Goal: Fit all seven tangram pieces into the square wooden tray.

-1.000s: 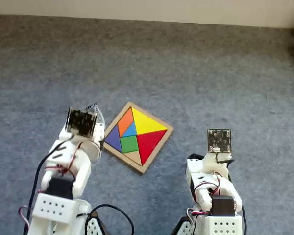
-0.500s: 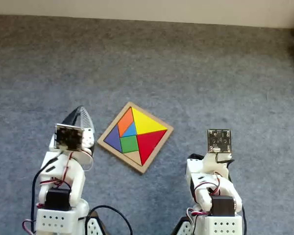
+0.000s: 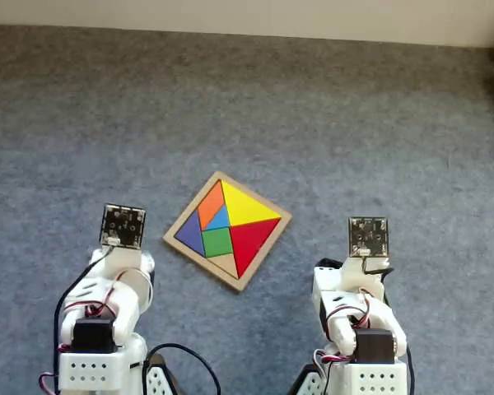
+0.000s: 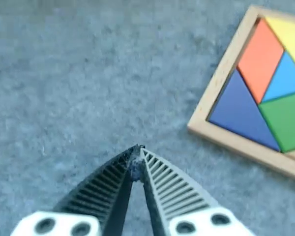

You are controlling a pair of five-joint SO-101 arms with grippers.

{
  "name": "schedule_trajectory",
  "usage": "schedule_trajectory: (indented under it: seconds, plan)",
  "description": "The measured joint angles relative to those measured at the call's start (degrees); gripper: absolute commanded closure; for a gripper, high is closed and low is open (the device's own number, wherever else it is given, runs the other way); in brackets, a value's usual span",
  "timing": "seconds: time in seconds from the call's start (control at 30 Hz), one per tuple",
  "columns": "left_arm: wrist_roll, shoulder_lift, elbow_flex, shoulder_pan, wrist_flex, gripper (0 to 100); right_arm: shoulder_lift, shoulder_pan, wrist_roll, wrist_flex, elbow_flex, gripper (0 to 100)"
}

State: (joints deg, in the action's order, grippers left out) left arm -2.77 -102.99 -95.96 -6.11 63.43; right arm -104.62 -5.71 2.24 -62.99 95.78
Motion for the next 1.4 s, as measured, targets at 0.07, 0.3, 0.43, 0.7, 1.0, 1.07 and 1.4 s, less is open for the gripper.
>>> schedule_trajectory:
  seconds: [0.07,0.3,0.43,0.7,1.0,1.07,1.4]
  plan:
    - [0.0,0.0,0.0,0.0,3.7,99,0.0,0.0,0.0,0.0,0.0,99.3]
    - [0.0,0.0,0.0,0.0,10.7,99,0.0,0.0,0.0,0.0,0.0,99.3]
    - [0.0,0.0,0.0,0.0,11.0,99,0.0,-0.1,0.0,-0.4,0.0,99.3]
    - [0.0,0.0,0.0,0.0,11.0,99,0.0,-4.2,-4.8,-6.2,0.0,99.3]
    - [0.0,0.0,0.0,0.0,11.0,99,0.0,-4.3,-4.8,-8.5,0.0,99.3]
    - [0.0,0.0,0.0,0.0,11.0,99,0.0,-4.3,-4.8,-8.5,0.0,99.3]
    - [0.0,0.0,0.0,0.0,11.0,99,0.0,-4.3,-4.8,-8.5,0.0,99.3]
